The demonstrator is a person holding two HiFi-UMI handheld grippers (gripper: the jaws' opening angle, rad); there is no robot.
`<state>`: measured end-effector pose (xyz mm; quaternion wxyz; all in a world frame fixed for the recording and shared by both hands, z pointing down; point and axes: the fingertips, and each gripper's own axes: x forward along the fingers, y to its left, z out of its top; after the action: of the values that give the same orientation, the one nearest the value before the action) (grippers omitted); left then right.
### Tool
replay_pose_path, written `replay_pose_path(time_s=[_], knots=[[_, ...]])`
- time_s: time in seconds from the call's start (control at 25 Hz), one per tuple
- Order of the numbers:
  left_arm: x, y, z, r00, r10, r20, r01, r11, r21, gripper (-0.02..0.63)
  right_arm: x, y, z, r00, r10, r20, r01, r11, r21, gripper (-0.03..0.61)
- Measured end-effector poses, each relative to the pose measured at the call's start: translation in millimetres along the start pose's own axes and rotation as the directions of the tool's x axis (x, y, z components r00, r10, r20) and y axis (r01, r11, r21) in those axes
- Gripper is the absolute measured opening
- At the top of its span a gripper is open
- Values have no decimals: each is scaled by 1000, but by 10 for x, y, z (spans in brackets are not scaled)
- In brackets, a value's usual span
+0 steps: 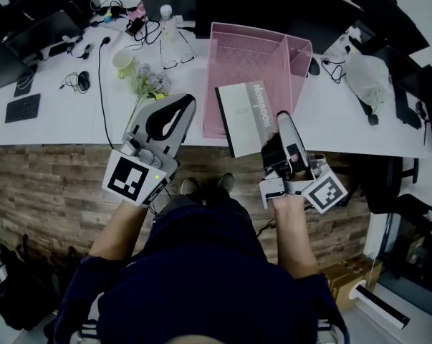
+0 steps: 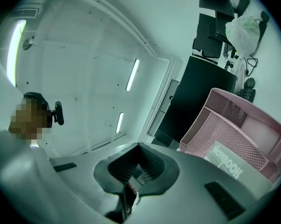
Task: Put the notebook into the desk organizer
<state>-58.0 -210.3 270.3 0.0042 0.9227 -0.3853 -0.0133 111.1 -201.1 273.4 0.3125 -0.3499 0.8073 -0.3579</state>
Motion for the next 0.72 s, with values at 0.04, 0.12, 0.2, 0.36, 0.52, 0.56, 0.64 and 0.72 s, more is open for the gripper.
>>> replay_pose_path(time_s=[0.04, 0.12, 0.2, 0.36, 0.52, 0.56, 0.64, 0.72], knots=[[5, 4, 0, 1000, 2, 0, -2, 1000, 0, 35, 9, 0, 2, 1000, 2, -2, -2, 1000, 0, 2], [11, 4, -4, 1000, 6, -2, -6, 1000, 0, 35, 18, -6, 5, 1000, 4, -6, -4, 1000, 1, 2], [14, 0, -15, 1000, 9, -4, -9, 1000, -1, 35, 22, -14, 5, 1000, 6, -10, -6, 1000, 2, 2], [31, -4, -23, 1000, 14, -6, -14, 1000, -2, 35, 29, -26, 5, 1000, 9, -19, -9, 1000, 1, 2], [43, -3, -16, 1000, 18, -5, -18, 1000, 0, 35, 54, -16, 11, 999, 17, -27, -18, 1000, -4, 2], [46, -2, -20, 1000, 19, -6, -19, 1000, 0, 35, 59, -18, 13, 999, 19, -28, -19, 1000, -5, 2], [54, -3, -25, 1000, 21, -7, -21, 1000, 0, 35, 61, -25, 19, 999, 20, -32, -20, 1000, -7, 2], [60, -6, -29, 1000, 23, -9, -23, 1000, 0, 35, 60, -31, 22, 999, 20, -35, -21, 1000, -9, 2]])
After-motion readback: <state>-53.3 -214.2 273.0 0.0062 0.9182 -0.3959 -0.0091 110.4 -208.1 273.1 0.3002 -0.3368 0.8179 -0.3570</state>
